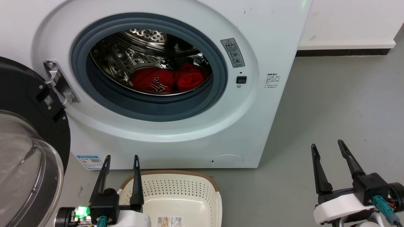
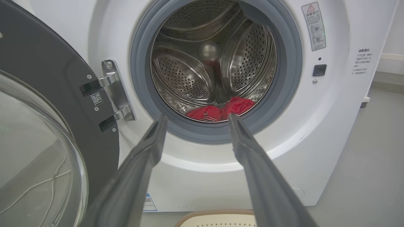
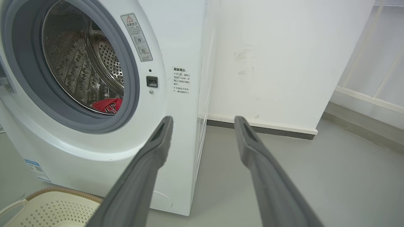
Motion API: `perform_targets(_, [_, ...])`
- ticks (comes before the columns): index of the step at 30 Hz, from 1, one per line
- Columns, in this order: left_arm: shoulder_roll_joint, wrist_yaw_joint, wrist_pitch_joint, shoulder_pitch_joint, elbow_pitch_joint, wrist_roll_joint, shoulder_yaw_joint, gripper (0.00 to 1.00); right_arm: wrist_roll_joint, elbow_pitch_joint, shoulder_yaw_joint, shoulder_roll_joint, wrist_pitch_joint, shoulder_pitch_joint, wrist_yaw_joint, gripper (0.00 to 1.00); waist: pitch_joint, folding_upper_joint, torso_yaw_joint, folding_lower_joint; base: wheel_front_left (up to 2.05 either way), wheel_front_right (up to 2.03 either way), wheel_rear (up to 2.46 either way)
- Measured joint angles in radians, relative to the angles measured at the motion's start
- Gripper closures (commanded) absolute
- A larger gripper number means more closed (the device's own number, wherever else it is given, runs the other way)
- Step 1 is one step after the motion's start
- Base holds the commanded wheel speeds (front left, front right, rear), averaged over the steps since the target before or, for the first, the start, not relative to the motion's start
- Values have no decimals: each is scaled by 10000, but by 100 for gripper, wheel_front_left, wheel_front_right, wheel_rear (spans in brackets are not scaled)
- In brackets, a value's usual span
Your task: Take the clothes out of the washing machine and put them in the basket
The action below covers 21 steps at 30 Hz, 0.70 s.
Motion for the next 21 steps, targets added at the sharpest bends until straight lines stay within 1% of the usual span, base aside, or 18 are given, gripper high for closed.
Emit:
perform_targets(11, [-69, -19, -25, 3, -48, 128, 58, 0, 157, 63, 0, 0, -4, -23, 0, 0, 10, 0, 36, 0, 0, 0, 0])
perform_targets(17, [-69, -98, -25, 0, -46, 117, 111, 0, 211, 117, 15, -2, -6, -97, 0, 0, 90, 0, -16, 0, 0, 0, 0])
perform_targets(21, [15, -288, -25, -12, 13, 58, 221, 0, 284, 117, 121, -2, -6, -234, 0, 0, 246, 0, -169, 0, 0, 0, 0])
